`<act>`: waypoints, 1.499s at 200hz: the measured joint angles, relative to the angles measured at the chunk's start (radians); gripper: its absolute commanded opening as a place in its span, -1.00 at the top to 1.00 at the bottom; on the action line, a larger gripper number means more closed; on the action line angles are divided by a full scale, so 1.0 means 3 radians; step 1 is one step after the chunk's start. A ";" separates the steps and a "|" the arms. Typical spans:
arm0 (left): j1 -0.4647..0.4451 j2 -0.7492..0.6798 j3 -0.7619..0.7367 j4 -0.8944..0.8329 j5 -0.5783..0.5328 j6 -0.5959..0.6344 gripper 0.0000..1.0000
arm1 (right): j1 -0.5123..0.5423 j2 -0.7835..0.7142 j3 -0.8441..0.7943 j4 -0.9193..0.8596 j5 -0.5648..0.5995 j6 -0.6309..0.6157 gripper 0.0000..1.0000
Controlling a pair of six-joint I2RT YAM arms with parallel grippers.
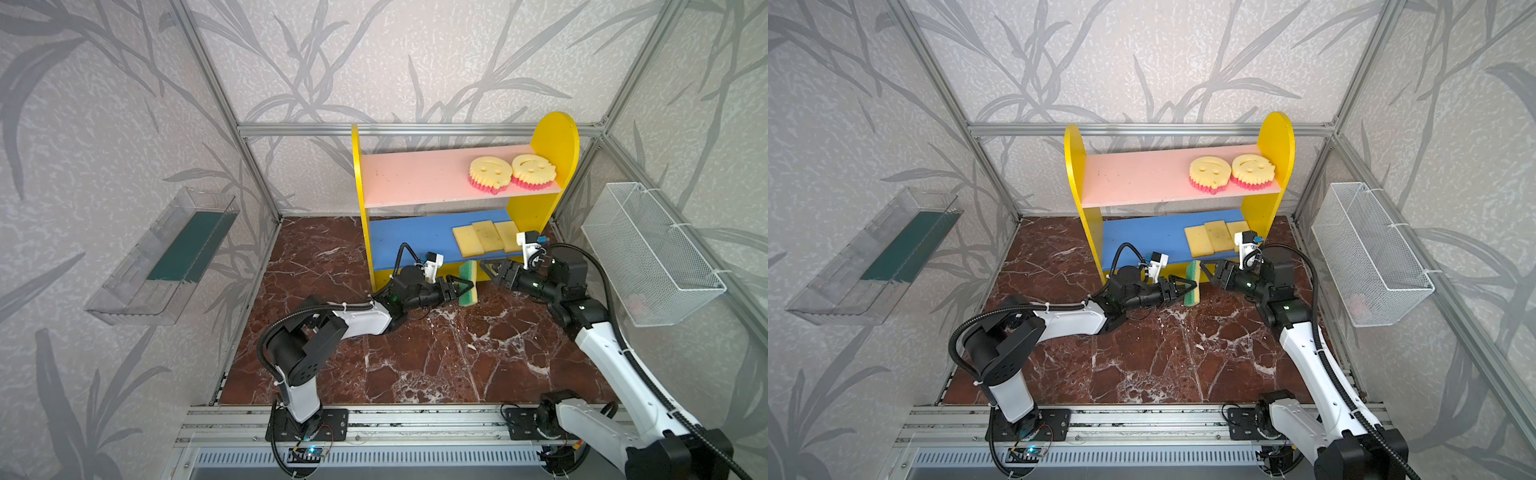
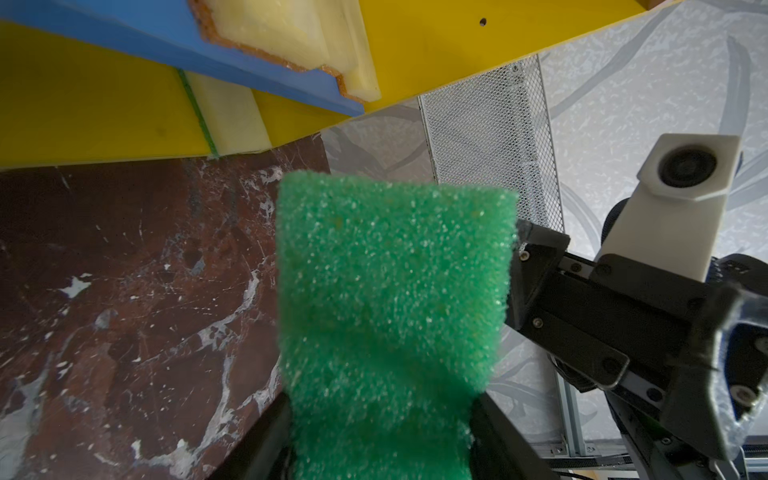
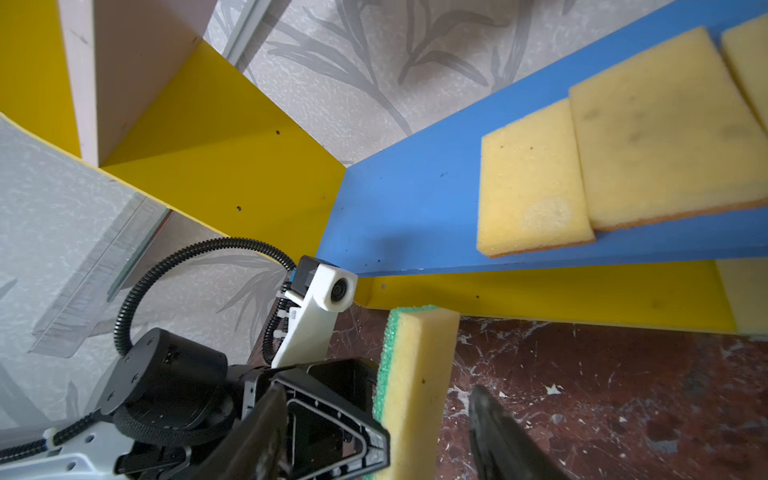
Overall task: Place and organize the cleaning sponges onto the shelf
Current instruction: 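Bring the green sponge to the right gripper while the right gripper grasps it, then lower the sponge with the right gripper to the table while the left draws back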
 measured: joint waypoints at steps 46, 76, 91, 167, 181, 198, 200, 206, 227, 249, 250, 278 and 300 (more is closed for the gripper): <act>0.0001 0.0000 0.0000 -0.0223 -0.0017 0.0126 -0.20 | 0.0212 0.0264 0.0075 -0.0333 0.0331 -0.0126 -0.28; 0.0001 0.0000 0.0000 -0.0304 -0.0027 0.0184 -0.20 | 0.0357 0.0399 0.0186 -0.0369 0.0445 -0.0159 -0.15; 0.0001 0.0000 0.0000 -0.0332 -0.0037 0.0196 -0.20 | 0.0418 0.0469 0.0223 -0.0360 0.0490 -0.0155 -0.08; 0.0001 -0.0062 0.0000 -0.0453 -0.0086 0.0215 -0.21 | 0.0504 0.0753 0.0251 -0.0309 0.0572 -0.0098 0.30; 0.0001 -0.0062 0.0000 -0.0468 -0.0098 0.0215 -0.25 | 0.0511 0.0769 0.0251 -0.0286 0.0571 -0.0090 0.42; 0.0001 -0.0062 0.0000 -0.0493 -0.0111 0.0216 -0.25 | 0.0523 0.0786 0.0251 -0.0259 0.0568 -0.0081 0.57; 0.0001 -0.0062 0.0000 -0.0496 -0.0112 0.0216 -0.26 | 0.0523 0.0788 0.0251 -0.0259 0.0570 -0.0072 0.58; 0.0000 -0.0064 0.0000 -0.0505 -0.0118 0.0220 -0.26 | 0.0521 0.0788 0.0251 -0.0258 0.0570 -0.0081 0.63; -0.0009 -0.0098 0.0000 -0.0565 -0.0149 0.0252 -0.38 | 0.0523 0.0788 0.0251 -0.0256 0.0568 -0.0057 0.81; -0.0024 -0.0155 0.0000 -0.0628 -0.0168 0.0315 -0.78 | 0.0523 0.0771 0.0247 -0.0258 0.0589 -0.0046 0.88; -0.0024 -0.0158 0.0000 -0.0631 -0.0169 0.0318 -0.83 | 0.0523 0.0769 0.0247 -0.0258 0.0591 -0.0045 0.88; -0.0041 -0.0245 0.0000 -0.0754 -0.0230 0.0373 -0.98 | 0.0521 0.0646 0.0209 -0.0275 0.0669 -0.0043 0.88; -0.0041 -0.0384 -0.0047 -0.0905 -0.0322 0.0445 -0.98 | 0.0520 0.0479 0.0168 -0.0338 0.0746 -0.0072 0.88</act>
